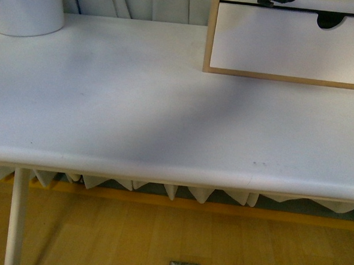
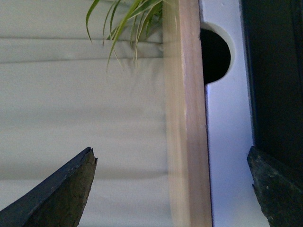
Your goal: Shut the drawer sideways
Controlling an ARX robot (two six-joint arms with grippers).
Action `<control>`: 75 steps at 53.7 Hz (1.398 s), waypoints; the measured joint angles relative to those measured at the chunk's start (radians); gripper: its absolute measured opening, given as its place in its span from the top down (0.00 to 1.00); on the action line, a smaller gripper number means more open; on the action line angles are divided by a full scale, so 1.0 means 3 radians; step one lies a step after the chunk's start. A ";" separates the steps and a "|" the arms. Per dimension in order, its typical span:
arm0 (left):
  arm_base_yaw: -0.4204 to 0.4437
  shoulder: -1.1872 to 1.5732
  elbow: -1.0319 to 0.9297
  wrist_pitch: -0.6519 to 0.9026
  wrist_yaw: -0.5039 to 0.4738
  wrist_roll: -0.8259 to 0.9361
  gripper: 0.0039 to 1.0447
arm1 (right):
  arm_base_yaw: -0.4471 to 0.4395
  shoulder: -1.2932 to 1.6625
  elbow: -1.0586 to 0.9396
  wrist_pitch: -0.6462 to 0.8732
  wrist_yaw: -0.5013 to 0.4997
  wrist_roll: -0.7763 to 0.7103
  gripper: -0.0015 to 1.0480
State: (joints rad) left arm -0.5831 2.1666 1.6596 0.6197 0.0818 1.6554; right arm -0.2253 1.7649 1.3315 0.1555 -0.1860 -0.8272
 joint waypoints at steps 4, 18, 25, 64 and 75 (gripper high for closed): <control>-0.0005 0.0034 0.0045 -0.0009 -0.0008 0.0001 0.06 | 0.0011 0.0025 0.0003 0.0036 0.0006 0.0043 0.09; 0.0003 -0.0014 -0.0058 0.0074 -0.0028 -0.0008 0.06 | 0.0024 -0.0005 -0.0028 0.0058 0.0004 0.0095 0.09; 0.0043 -0.0159 -0.0296 0.0153 -0.0027 -0.0010 0.06 | 0.0034 -0.0126 -0.0137 0.0033 -0.0010 0.0184 0.09; 0.0242 -0.2221 -0.3126 0.1175 -0.0240 -0.0699 0.06 | 0.0314 -0.2828 -0.2190 0.0177 0.0248 0.1106 0.09; 0.0523 -0.3146 -0.4358 0.1537 -0.0689 -0.1278 0.06 | 0.0504 -0.3826 -0.2899 -0.0126 0.0645 0.1581 0.09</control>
State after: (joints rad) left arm -0.4263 1.2228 0.3523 1.0809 -0.1249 1.2720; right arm -0.0742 0.6170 0.4618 0.1177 0.0074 -0.3531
